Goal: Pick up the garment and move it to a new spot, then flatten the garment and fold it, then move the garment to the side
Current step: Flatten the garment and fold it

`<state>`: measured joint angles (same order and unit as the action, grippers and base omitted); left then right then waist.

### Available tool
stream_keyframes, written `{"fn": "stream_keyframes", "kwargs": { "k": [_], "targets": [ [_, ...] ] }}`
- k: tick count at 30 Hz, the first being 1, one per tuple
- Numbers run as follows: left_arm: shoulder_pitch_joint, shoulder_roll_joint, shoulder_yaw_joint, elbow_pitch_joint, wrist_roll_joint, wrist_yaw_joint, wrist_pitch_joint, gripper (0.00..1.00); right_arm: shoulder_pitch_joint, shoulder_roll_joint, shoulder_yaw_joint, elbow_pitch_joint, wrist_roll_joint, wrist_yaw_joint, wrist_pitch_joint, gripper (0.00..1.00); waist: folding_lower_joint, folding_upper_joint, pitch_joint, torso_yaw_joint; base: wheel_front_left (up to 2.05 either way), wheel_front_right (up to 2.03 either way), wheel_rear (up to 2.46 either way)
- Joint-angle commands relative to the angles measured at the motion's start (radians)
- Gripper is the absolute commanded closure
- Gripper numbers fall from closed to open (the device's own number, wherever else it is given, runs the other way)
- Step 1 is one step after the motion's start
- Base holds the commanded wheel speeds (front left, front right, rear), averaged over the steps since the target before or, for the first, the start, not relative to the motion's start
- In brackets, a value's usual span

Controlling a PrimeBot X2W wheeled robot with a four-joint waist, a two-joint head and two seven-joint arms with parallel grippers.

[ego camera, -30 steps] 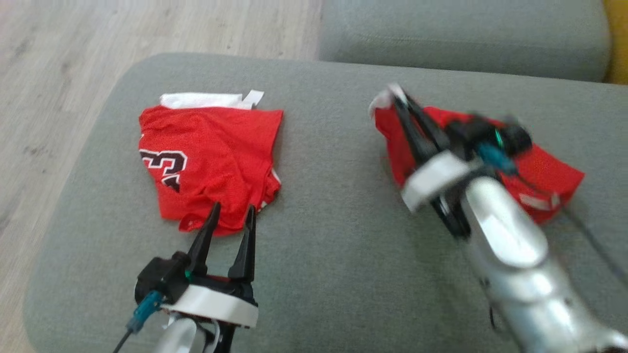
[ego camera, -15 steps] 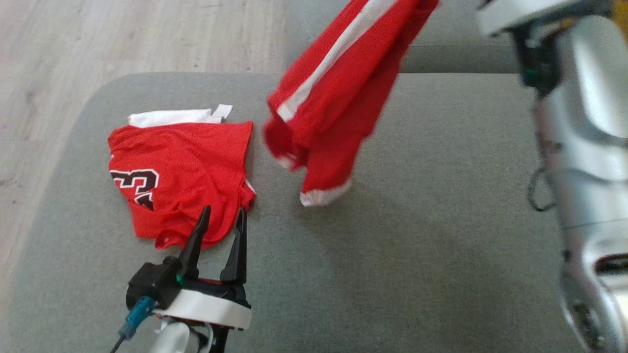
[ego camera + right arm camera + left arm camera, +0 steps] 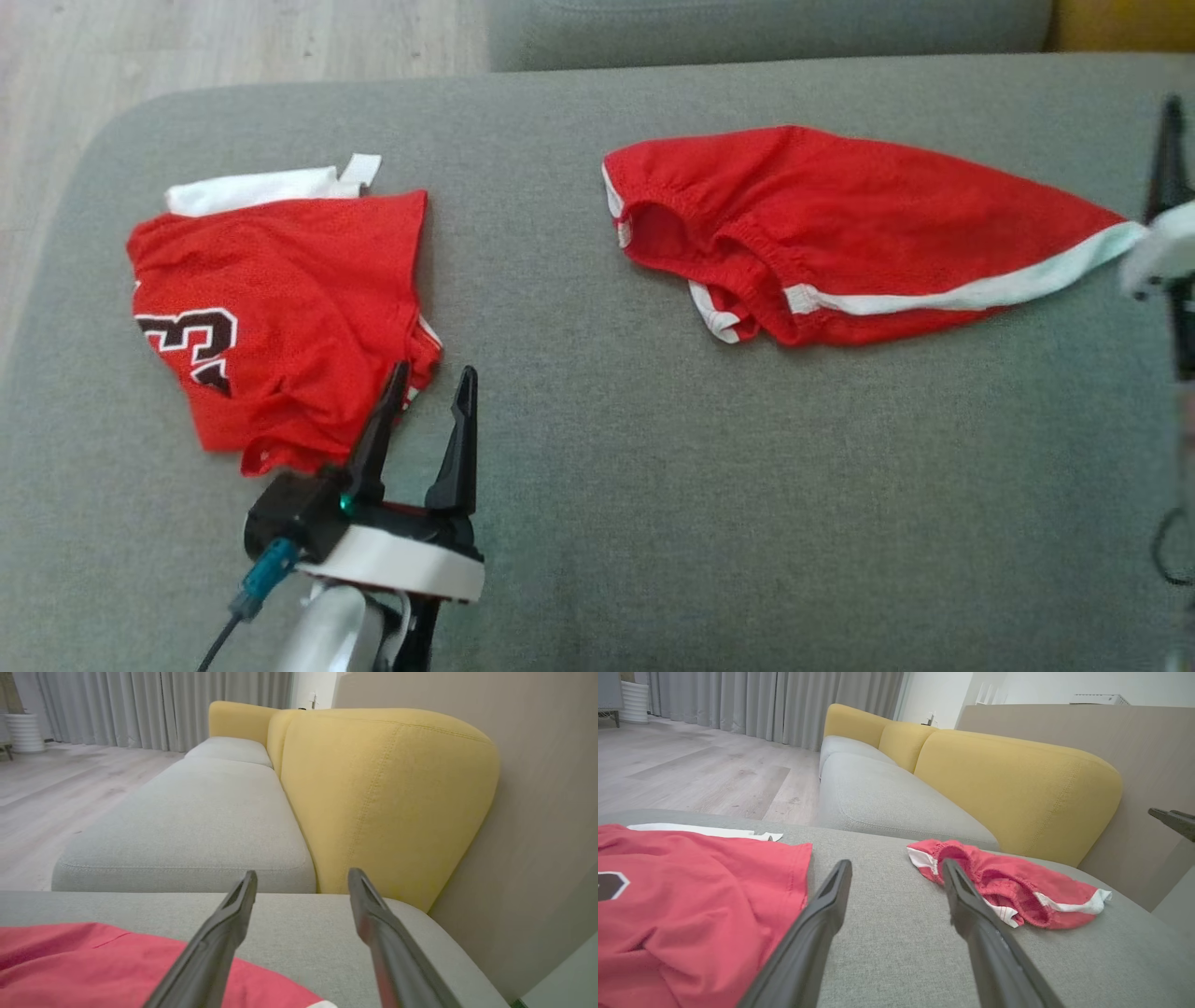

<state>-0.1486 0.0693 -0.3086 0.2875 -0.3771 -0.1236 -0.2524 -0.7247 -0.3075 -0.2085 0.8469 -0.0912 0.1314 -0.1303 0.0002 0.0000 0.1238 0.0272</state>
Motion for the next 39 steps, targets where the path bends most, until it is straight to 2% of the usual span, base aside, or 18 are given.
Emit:
{"fn": "stream_keyframes", "kwargs": {
  "k": [1, 6, 9, 12, 18, 23, 31, 35, 39],
  "targets": [
    [-0.046, 0.008, 0.023, -0.024, 0.007, -0.003, -0.009, 0.00, -0.047, 0.037, 0.004, -0.035, -0.027, -0.001, -0.030, 0.00, -0.0002, 0.0000, 0.013, -0.011, 0.00, 0.00, 0.00],
    [-0.057, 0.008, 0.021, -0.019, 0.004, -0.005, -0.009, 0.00, -0.034, 0.136, -0.012, -0.074, -0.070, -0.001, -0.099, 0.00, -0.0002, 0.0000, 0.006, -0.022, 0.00, 0.00, 0.00],
    [-0.053, 0.007, 0.020, -0.018, 0.003, -0.005, -0.009, 0.00, 0.010, 0.201, 0.021, -0.139, -0.059, -0.001, -0.123, 0.00, -0.0002, 0.0000, -0.010, -0.027, 0.00, 0.00, 0.00],
    [-0.044, 0.005, 0.021, -0.020, 0.002, -0.005, -0.009, 0.00, 0.093, 0.239, 0.076, -0.223, -0.016, -0.001, -0.130, 0.00, -0.0002, 0.0000, -0.031, -0.031, 0.00, 0.00, 0.00],
    [-0.021, 0.001, 0.021, -0.024, 0.003, -0.006, -0.009, 0.00, 0.329, 0.256, 0.204, -0.441, 0.129, -0.001, -0.131, 0.00, -0.0002, 0.0000, -0.058, -0.036, 0.00, 0.00, 0.00],
    [-0.010, -0.002, 0.020, -0.029, 0.005, -0.006, -0.009, 0.00, 0.465, 0.257, 0.273, -0.526, 0.197, -0.001, -0.131, 0.00, -0.0002, 0.0000, -0.059, -0.038, 0.00, 0.00, 0.00],
    [-0.013, -0.004, 0.006, -0.027, 0.009, -0.007, -0.009, 0.00, 0.521, 0.257, 0.308, -0.548, 0.187, -0.001, -0.131, 0.00, -0.0002, 0.0000, -0.041, -0.025, 0.00, 0.00, 0.00],
    [-0.020, -0.004, -0.006, -0.025, 0.006, -0.007, -0.009, 0.00, 0.493, 0.257, 0.305, -0.505, 0.151, -0.001, -0.128, 0.00, -0.0002, 0.0000, -0.027, -0.005, 0.00, 0.00, 0.00],
    [-0.032, -0.003, -0.016, -0.022, 0.001, -0.007, -0.009, 0.00, 0.440, 0.257, 0.301, -0.415, 0.088, -0.001, -0.071, 0.00, -0.0002, 0.0000, -0.001, 0.028, 0.00, 0.00, 0.00]
  ]
}}
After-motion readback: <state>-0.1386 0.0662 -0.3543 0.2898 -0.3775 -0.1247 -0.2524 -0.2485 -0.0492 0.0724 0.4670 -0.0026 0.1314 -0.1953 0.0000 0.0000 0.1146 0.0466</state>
